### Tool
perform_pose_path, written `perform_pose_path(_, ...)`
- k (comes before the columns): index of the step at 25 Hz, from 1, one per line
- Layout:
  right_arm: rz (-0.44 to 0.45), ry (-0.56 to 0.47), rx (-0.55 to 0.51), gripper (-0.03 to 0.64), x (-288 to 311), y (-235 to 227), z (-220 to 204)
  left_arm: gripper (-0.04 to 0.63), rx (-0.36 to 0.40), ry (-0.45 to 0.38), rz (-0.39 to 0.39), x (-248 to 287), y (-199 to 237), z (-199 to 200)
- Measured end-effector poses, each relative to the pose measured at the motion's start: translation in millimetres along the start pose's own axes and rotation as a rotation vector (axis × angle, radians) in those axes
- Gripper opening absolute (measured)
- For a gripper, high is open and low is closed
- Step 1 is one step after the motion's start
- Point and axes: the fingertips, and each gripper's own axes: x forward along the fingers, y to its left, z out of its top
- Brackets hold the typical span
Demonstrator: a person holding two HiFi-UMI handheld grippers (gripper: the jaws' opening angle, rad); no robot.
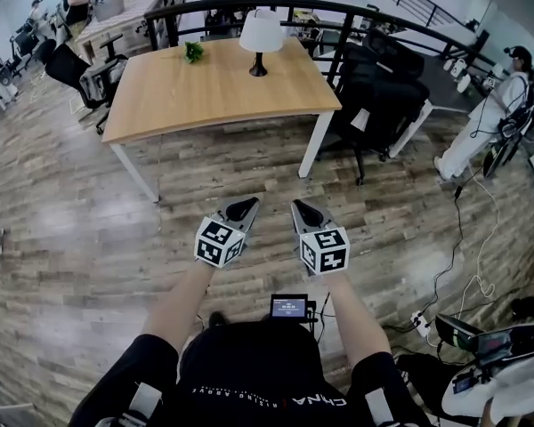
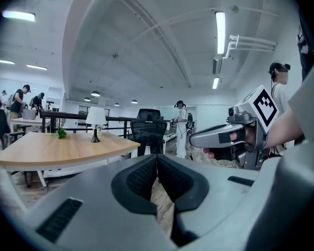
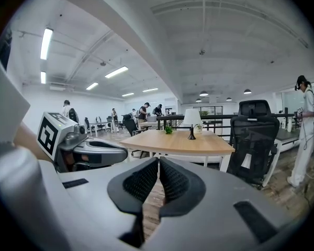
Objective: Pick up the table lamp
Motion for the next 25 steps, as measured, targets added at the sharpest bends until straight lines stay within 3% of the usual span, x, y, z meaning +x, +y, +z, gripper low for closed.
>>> perform_pose_path(8, 0.089, -0.008, 0.03, 0.038, -4.2, -26.4, -10.0, 0.02, -0.015, -0.022, 0.021, 12.9, -18.0, 5.2)
perform_pose_path(14, 0.113, 0.032, 0.053, 0.038, 24.2, -41.2, -18.1, 0.02, -0.031, 0.035, 0.05, 30.5, 1.8, -7.7)
perform_pose_path(19, 0.093, 0.033, 0.095, 0.038, 66.0, -52.4, -19.3, 0.02, -0.031, 0.02, 0.028, 48.5, 36.4, -14.4)
perform_pose_path(25, 0.06, 0.058, 0.088, 0.038, 142.0, -63.9, 7.4, 0.02, -0.053, 0.002, -0.003, 86.1, 119.6, -3.5)
